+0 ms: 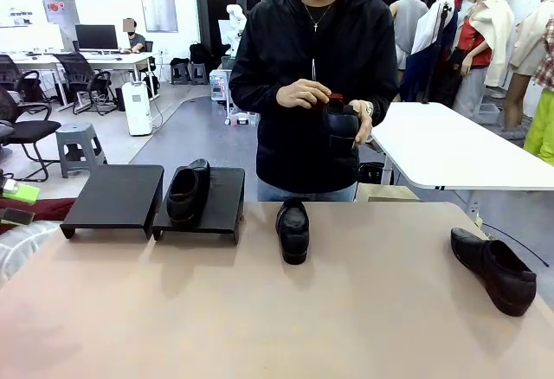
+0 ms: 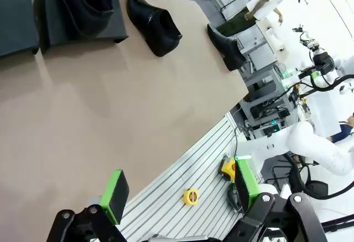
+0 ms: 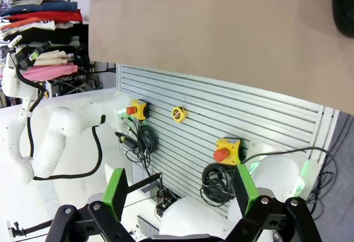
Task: Organize the shoes by placing them on the stand.
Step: Pick up one Shoe and place it in the middle of the table.
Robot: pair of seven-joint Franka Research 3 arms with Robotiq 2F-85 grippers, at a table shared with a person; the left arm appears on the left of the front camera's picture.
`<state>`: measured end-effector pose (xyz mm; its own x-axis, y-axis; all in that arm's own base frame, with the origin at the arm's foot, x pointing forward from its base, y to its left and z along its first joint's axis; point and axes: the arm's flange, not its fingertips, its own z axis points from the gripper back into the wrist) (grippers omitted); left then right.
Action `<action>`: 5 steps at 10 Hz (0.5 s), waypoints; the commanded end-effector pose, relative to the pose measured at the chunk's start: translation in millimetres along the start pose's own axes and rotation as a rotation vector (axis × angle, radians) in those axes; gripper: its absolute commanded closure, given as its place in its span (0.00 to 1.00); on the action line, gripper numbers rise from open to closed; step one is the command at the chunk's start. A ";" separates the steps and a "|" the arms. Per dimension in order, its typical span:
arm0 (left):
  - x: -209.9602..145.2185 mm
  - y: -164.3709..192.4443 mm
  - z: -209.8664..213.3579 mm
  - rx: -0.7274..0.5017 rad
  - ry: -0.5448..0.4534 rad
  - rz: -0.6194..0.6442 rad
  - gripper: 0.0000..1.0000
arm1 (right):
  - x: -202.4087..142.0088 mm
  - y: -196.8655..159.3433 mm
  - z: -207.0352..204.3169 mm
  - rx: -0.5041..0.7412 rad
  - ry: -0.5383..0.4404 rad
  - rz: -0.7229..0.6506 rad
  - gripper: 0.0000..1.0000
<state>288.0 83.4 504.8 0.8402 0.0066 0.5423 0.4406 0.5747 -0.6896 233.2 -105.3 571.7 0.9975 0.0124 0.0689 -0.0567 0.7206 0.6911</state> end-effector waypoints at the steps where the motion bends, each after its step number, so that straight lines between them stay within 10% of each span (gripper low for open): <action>1: -0.9 4.3 2.7 -0.020 -0.016 -0.016 0.00 | -0.1 0.1 1.1 0.024 -0.006 0.025 0.00; 5: -0.9 4.3 2.7 -0.020 -0.016 -0.016 0.00 | -0.1 0.1 1.1 0.024 -0.006 0.025 0.00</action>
<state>285.9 87.9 503.4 0.8426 0.0152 0.5383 0.4330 0.5752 -0.6940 233.2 -105.3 571.7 0.9975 0.0124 0.0690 -0.0568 0.7206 0.6911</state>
